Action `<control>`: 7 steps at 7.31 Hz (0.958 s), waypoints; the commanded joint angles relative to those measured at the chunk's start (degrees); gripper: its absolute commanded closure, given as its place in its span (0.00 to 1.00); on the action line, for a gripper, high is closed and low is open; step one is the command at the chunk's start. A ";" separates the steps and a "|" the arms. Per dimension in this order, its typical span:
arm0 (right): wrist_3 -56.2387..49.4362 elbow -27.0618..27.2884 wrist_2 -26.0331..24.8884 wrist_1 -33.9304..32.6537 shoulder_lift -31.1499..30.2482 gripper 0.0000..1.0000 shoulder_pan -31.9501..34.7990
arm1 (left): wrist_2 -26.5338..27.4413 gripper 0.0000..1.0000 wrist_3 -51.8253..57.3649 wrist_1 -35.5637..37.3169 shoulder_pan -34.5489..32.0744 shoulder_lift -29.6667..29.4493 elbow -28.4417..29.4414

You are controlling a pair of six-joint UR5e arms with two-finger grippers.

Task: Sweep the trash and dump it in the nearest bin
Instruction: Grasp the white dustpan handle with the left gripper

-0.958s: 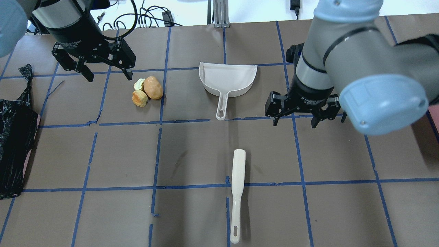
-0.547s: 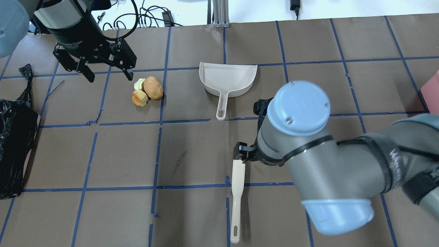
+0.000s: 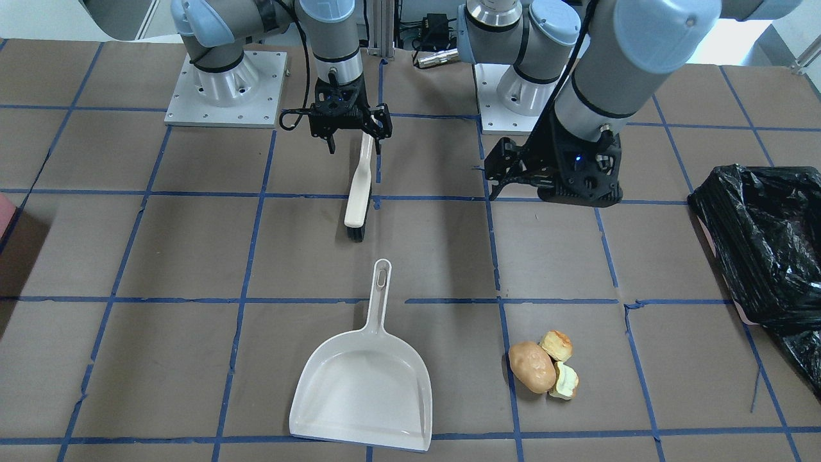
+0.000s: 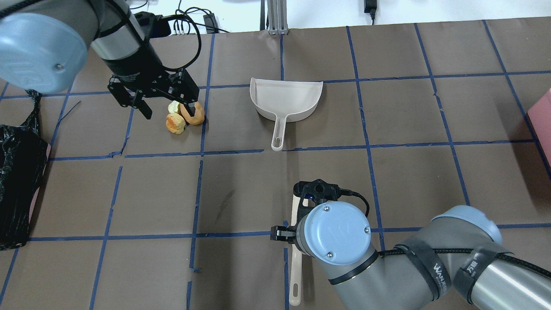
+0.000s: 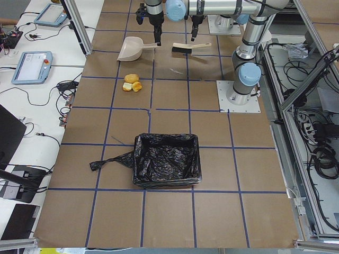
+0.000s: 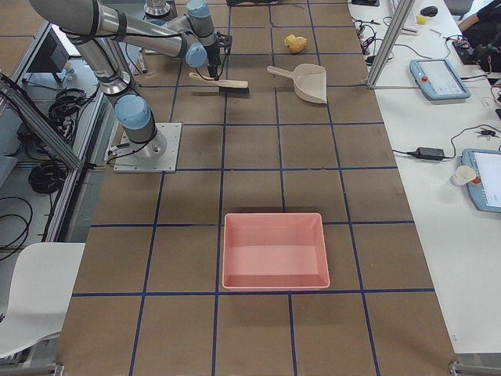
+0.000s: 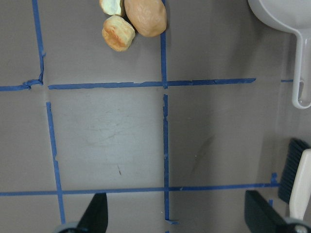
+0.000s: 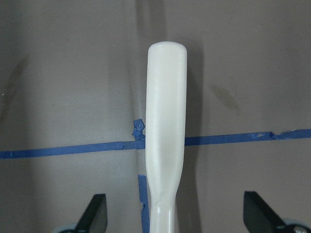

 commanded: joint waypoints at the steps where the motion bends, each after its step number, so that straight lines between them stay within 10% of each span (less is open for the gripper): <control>1: 3.08 1.68 -0.88 -1.25 2.33 0.00 2.00 | -1.16 0.00 0.12 9.61 -3.19 -4.21 -1.91; 7: 10.91 1.59 -2.81 -5.29 6.47 0.02 9.13 | 1.89 0.00 -7.60 31.06 -15.92 -18.01 -1.30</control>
